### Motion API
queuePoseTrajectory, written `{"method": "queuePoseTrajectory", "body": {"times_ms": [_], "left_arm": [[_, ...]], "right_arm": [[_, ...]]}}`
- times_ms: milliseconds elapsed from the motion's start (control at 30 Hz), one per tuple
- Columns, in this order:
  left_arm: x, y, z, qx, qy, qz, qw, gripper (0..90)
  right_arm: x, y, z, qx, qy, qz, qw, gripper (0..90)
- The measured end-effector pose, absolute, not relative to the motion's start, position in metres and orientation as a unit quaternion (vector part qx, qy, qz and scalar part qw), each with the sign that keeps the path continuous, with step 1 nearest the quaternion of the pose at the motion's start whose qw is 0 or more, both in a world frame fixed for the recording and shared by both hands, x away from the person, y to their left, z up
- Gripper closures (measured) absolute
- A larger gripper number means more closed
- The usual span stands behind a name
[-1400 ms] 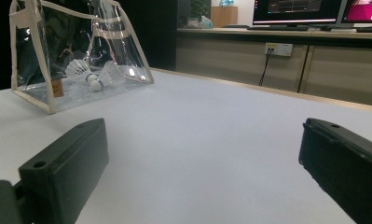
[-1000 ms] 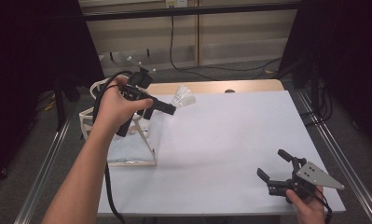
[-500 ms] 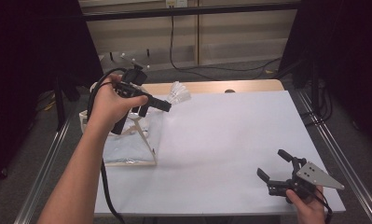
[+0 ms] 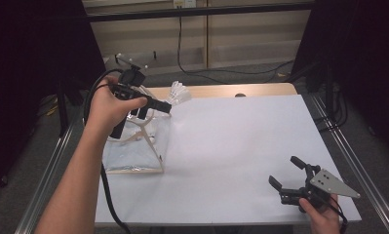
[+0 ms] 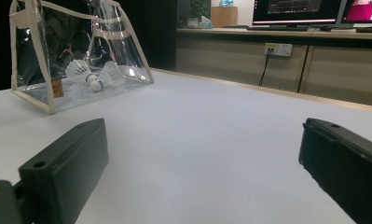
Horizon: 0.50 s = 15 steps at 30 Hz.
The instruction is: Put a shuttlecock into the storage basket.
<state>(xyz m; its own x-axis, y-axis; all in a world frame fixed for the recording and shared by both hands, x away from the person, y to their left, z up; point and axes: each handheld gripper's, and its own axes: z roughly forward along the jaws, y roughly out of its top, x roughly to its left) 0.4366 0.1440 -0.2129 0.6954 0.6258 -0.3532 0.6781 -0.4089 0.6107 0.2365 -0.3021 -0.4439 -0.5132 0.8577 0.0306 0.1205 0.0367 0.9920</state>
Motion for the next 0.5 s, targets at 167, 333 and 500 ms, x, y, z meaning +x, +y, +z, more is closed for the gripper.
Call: {"method": "queuePoseTrajectory", "body": {"times_ms": [167,333,500], "left_arm": [[0.437,0.15,-0.211,0.837,0.393,-0.028,0.38,65.5],[0.437,0.153,-0.208,0.838,0.391,-0.023,0.38,65.5],[0.437,0.158,-0.204,0.837,0.392,-0.016,0.381,65.5]], "right_arm": [[0.237,-0.302,-0.444,0.378,0.647,0.582,0.317,1.4],[0.237,-0.302,-0.444,0.378,0.648,0.581,0.317,1.4],[0.237,-0.302,-0.444,0.377,0.647,0.582,0.316,1.4]]}}
